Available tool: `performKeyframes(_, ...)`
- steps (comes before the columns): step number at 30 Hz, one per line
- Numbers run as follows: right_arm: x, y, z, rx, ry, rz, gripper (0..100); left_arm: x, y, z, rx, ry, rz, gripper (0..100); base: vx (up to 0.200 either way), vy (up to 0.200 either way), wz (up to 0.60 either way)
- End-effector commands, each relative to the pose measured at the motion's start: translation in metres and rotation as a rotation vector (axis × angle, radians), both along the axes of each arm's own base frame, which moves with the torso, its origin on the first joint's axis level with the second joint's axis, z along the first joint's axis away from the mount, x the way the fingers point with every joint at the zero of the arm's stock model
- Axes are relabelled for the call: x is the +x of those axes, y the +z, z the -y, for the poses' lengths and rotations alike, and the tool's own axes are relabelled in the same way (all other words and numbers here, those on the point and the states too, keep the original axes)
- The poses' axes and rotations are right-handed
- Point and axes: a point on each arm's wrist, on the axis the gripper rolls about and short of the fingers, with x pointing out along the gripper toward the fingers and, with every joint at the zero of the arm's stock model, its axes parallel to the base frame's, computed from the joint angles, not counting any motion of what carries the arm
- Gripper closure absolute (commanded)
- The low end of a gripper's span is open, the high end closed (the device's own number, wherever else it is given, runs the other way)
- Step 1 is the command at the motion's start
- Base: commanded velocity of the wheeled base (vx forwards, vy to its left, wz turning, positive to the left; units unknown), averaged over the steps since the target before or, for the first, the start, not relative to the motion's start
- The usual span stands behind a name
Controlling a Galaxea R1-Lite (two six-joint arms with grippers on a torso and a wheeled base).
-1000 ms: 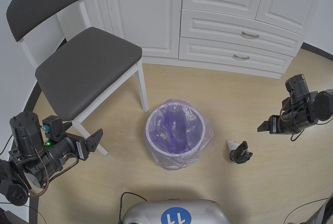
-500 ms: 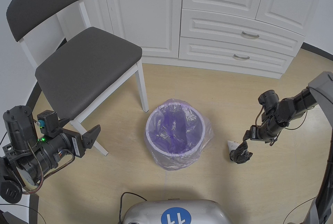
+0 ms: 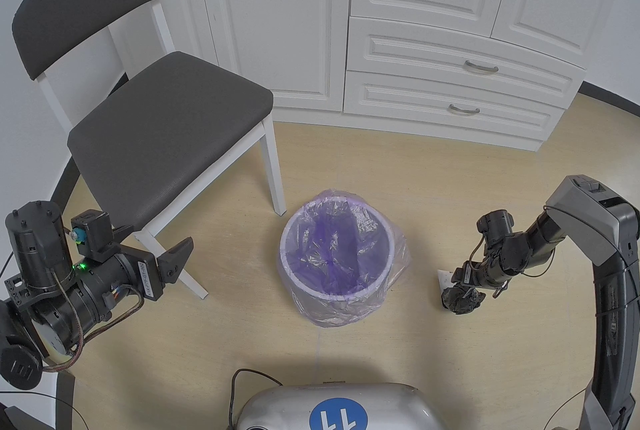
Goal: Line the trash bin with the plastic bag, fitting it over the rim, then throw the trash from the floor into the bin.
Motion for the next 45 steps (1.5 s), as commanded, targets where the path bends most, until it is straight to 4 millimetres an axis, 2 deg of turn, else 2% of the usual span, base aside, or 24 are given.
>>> performKeyframes(1,0.008,-0.018,0.005,0.017,-0.037,-0.023,0,0.001,0.0,0.0,-0.002,0.004,0.002,0,0.0,0.0,0.0)
performKeyframes(4,0.016,-0.018,0.004,0.044,-0.07,-0.029,0,0.001,0.001,0.0,-0.003,0.004,0.006,0,0.0,0.0,0.0)
performKeyframes(10,0.051,-0.012,-0.005,0.104,-0.162,-0.06,0,0.002,0.002,0.0,-0.007,0.004,0.01,0,0.0,0.0,0.0)
performKeyframes(19,0.067,-0.012,0.0,0.109,-0.262,-0.168,0,0.003,0.002,0.0,-0.008,0.004,0.01,0,0.0,0.0,0.0)
performKeyframes(20,0.067,-0.013,0.0,0.108,-0.266,-0.168,0,0.003,0.002,0.0,-0.008,0.004,0.008,0,0.0,0.0,0.0)
performKeyframes(23,0.066,-0.04,0.002,0.021,-0.326,-0.206,0,0.003,0.001,0.001,-0.008,0.003,0.005,0,0.0,0.0,0.0)
performKeyframes(27,0.064,-0.051,0.001,-0.034,-0.33,-0.212,0,0.003,0.002,0.0,-0.01,0.005,0.009,0,0.0,0.0,0.0)
performKeyframes(39,0.063,-0.054,-0.005,-0.021,-0.222,-0.244,0,0.003,0.002,0.0,-0.01,0.008,0.011,0,0.0,0.0,0.0)
performKeyframes(45,0.064,-0.054,-0.006,0.002,-0.223,-0.242,0,0.003,0.0,0.0,-0.006,0.007,-0.002,0,0.0,0.0,0.0)
